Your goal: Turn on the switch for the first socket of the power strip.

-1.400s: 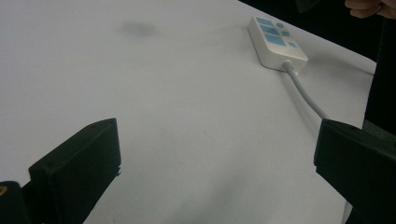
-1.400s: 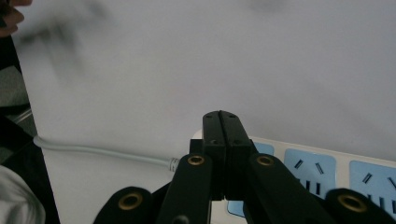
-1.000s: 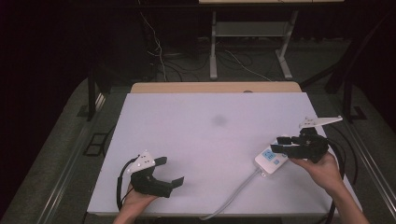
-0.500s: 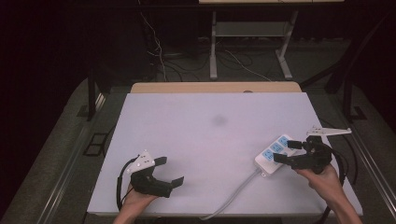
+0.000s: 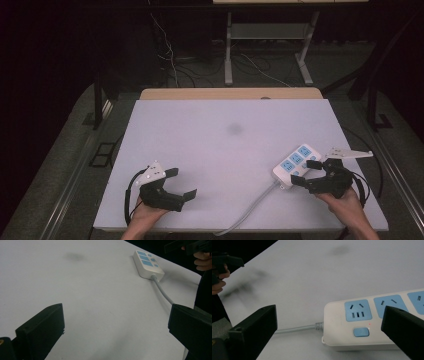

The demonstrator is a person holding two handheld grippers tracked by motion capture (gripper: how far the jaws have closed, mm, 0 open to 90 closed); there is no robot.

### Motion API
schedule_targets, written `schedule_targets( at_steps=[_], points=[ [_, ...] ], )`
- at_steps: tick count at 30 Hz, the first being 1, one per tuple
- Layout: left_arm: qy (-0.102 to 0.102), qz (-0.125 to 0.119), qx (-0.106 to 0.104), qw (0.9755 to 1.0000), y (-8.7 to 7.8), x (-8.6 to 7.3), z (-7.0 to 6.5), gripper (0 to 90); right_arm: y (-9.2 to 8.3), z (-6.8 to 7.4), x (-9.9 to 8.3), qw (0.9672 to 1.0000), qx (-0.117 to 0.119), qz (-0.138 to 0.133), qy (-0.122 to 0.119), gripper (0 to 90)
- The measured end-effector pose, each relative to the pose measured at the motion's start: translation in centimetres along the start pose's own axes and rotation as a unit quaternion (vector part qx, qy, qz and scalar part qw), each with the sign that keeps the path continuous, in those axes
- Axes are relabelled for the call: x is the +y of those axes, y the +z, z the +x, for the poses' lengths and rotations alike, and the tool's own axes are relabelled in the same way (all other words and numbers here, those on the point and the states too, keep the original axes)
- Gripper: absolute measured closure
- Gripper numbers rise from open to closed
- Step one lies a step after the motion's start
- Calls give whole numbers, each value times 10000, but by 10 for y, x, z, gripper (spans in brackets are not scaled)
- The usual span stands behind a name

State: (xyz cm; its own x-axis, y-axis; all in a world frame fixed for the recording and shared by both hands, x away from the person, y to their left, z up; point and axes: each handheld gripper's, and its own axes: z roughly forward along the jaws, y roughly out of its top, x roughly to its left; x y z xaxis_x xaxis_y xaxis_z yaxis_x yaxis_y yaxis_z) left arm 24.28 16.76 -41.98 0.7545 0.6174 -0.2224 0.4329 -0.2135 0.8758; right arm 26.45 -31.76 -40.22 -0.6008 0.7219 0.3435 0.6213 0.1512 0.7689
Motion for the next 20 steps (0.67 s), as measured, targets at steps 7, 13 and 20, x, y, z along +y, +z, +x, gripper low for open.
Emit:
schedule_targets(
  at_steps=[7,13,20],
  points=[
    [13,41,-5,10000,1,0,0,0,3,-2,-16,9999,-14,-117,29,0],
    [3,61,-1,10000,1,0,0,0,8,0,-29,10000,12,-27,-34,1],
    [14,123,16,9999,1,-1,1,0,10,4,-36,9999,36,53,-117,1]
  ],
)
